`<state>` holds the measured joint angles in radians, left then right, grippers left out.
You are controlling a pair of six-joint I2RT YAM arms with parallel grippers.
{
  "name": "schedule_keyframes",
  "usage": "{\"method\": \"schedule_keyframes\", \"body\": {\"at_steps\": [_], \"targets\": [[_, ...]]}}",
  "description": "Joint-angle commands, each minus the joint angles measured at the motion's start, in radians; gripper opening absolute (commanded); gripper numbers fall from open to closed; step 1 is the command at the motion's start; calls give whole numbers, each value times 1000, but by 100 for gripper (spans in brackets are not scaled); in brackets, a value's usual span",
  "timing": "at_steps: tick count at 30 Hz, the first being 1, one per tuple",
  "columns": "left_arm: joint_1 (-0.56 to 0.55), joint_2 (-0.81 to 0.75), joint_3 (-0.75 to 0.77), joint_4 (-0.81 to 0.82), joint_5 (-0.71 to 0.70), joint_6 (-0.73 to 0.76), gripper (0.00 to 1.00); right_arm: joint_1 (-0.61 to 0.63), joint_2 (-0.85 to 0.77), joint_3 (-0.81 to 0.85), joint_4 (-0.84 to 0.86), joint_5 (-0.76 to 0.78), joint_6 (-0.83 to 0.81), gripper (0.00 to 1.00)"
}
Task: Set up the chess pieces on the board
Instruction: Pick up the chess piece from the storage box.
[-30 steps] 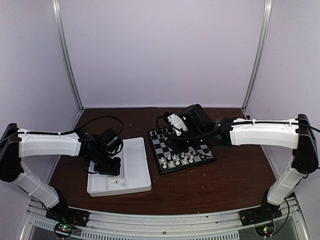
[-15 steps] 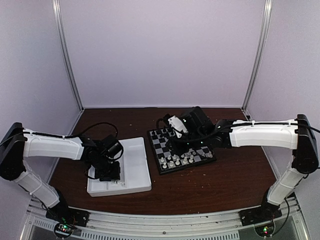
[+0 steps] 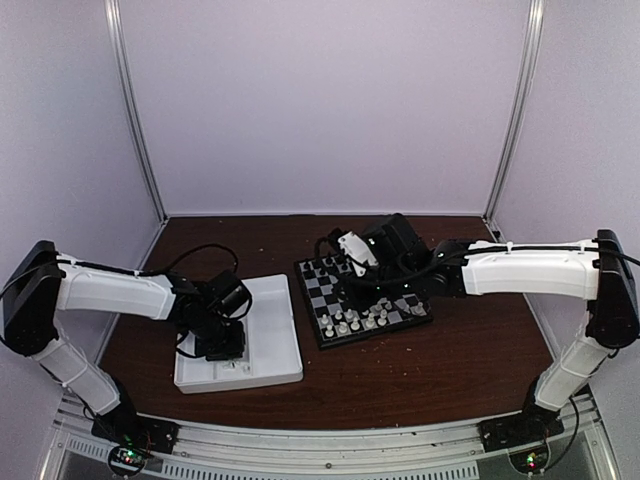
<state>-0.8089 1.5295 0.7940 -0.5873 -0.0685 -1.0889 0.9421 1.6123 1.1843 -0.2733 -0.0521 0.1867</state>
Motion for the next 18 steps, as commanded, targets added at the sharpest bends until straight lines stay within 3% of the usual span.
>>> {"method": "schedule_keyframes", "body": {"at_steps": [1, 11, 18], "targets": [[-4, 48, -6, 24, -14, -11, 29, -5, -28, -8, 18, 8, -6, 33], [-4, -101, -30, 63, -83, 10, 15, -4, -20, -14, 42, -34, 11, 34], [-4, -197, -72, 119, -84, -9, 11, 27, 45, -9, 200, -166, 113, 35]]}}
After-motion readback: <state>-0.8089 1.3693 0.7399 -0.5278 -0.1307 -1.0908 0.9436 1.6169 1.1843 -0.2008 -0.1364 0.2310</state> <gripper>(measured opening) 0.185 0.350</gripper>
